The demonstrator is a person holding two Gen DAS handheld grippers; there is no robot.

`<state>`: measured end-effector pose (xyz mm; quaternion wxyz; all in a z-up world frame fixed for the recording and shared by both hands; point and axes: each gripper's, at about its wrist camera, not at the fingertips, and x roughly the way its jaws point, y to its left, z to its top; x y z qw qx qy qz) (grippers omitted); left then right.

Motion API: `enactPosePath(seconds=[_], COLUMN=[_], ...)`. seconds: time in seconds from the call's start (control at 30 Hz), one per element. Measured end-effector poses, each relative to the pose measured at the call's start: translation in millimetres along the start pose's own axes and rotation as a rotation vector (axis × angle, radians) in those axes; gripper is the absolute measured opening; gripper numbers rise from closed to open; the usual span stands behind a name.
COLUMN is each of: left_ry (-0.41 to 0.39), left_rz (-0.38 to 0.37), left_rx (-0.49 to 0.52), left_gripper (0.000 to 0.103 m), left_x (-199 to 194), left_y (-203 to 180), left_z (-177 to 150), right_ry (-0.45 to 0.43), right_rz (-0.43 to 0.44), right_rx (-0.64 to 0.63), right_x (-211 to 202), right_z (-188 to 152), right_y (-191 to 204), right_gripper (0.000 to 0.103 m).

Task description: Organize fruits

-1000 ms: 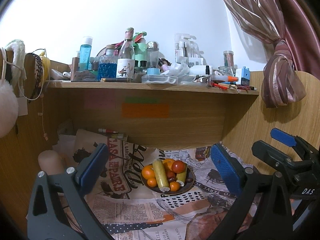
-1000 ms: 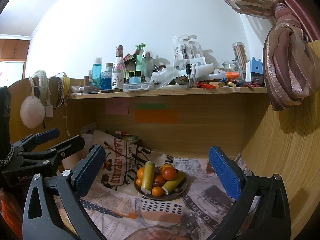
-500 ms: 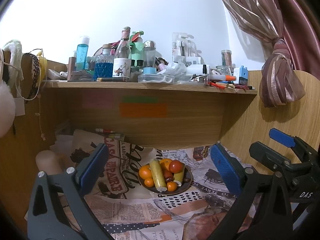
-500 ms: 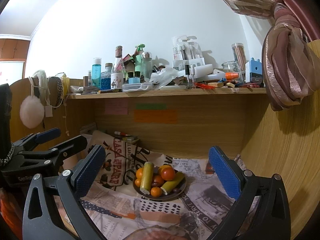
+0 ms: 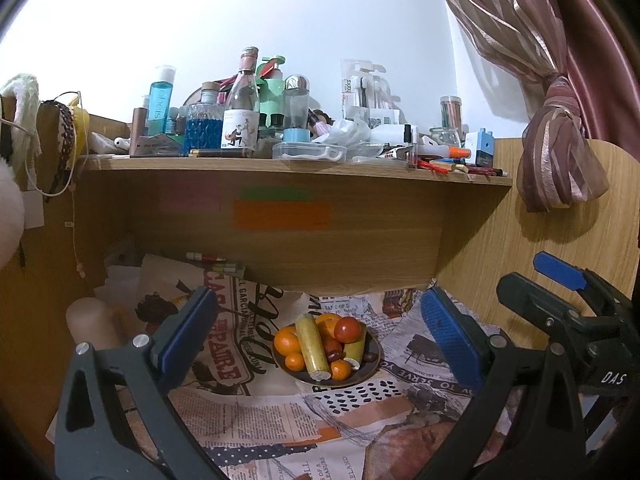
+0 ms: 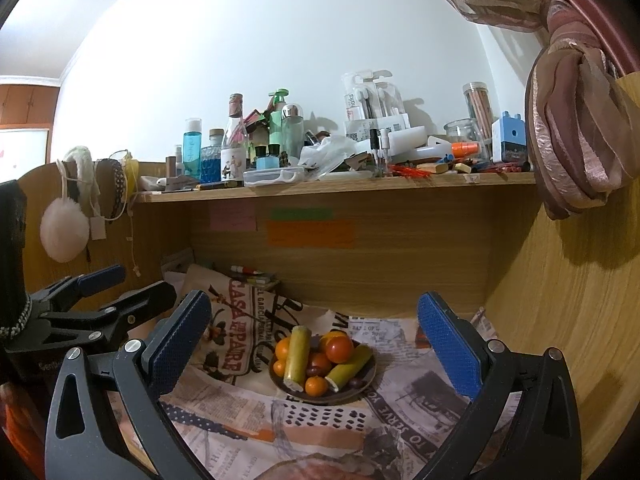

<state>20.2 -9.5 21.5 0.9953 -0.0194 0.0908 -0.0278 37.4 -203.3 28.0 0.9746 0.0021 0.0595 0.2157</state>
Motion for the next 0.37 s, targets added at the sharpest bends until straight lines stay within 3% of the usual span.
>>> enactPosePath(seconds=[0.37], left_ry=[0.014], left_rz=[0.006], left_rx=[-0.007], left_gripper=[0.103], left_x=[7], left_y=[1], left_z=[-2], right_ry=[0.021], right_rz=[0.002], right_rx=[0.011], right_x=[11], right_z=[-3], right_y=[-2], right_gripper=[0.103])
